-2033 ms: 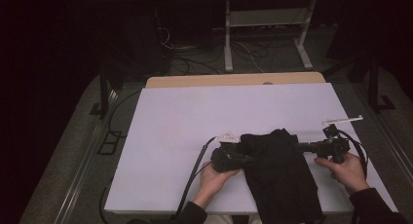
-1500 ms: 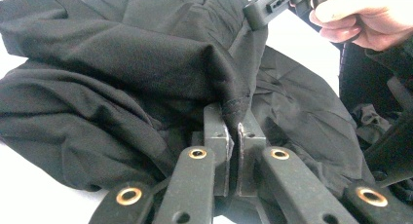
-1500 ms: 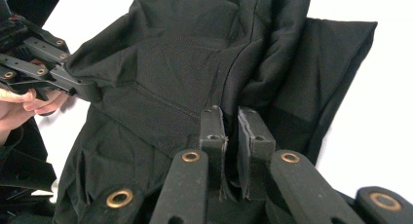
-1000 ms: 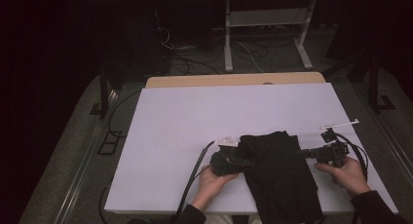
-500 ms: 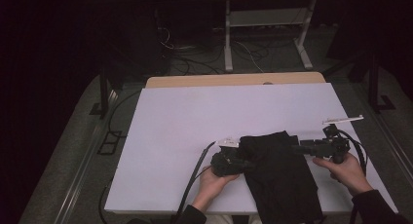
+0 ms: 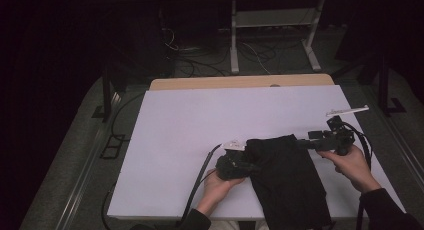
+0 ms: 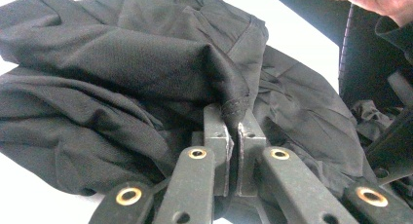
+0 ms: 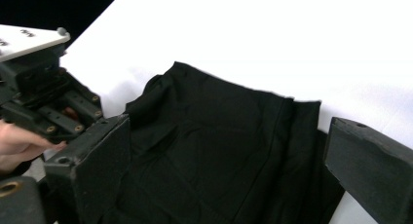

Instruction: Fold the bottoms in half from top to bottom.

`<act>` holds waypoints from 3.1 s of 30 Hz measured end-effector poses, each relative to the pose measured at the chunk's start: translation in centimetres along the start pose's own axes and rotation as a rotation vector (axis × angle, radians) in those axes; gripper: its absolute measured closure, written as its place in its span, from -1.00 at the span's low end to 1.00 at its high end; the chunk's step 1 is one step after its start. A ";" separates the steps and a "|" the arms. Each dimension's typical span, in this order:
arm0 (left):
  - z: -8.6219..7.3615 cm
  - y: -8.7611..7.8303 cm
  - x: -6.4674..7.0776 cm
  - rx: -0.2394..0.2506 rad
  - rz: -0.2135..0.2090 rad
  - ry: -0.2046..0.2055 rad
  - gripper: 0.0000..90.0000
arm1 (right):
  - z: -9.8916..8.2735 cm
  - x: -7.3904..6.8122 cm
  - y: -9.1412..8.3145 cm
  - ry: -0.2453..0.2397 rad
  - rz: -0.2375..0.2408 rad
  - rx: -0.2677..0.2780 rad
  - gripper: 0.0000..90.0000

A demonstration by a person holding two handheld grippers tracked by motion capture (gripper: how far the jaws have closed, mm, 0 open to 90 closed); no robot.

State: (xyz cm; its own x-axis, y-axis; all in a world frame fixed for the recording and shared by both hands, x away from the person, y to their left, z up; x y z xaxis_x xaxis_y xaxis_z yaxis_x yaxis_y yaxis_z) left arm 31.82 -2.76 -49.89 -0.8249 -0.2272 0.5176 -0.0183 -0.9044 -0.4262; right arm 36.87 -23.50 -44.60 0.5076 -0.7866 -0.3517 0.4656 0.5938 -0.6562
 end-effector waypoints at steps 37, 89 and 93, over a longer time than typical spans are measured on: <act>-0.1 0.1 -0.2 0.009 0.003 -0.008 0.90 | 1.1 3.6 6.0 0.046 -0.028 -0.105 -0.75; -0.4 0.6 -0.1 0.006 0.002 -0.004 0.90 | 1.0 1.2 6.4 0.041 -0.001 -0.069 0.85; -0.5 0.6 -0.1 0.006 0.004 -0.004 0.90 | 1.2 0.5 5.9 0.059 0.004 -0.049 0.85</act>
State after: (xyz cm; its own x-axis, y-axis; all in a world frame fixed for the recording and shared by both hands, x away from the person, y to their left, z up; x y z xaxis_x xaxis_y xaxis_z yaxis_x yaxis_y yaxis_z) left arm 31.65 -3.12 -50.54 -0.8229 -0.2317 0.5188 -0.0121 -0.9057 -0.4237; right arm 40.73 -20.20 -47.91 0.4653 -0.7934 -0.3924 0.4269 0.5896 -0.6857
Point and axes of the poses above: each handheld gripper's, and its own axes: y roughly forward along the jaws, z roughly out of its top, x roughly to its right, the point moved 8 cm from there along y, roughly forward along the jaws, and after that the axes turned 10 degrees about -z, right-handed, at the moved point
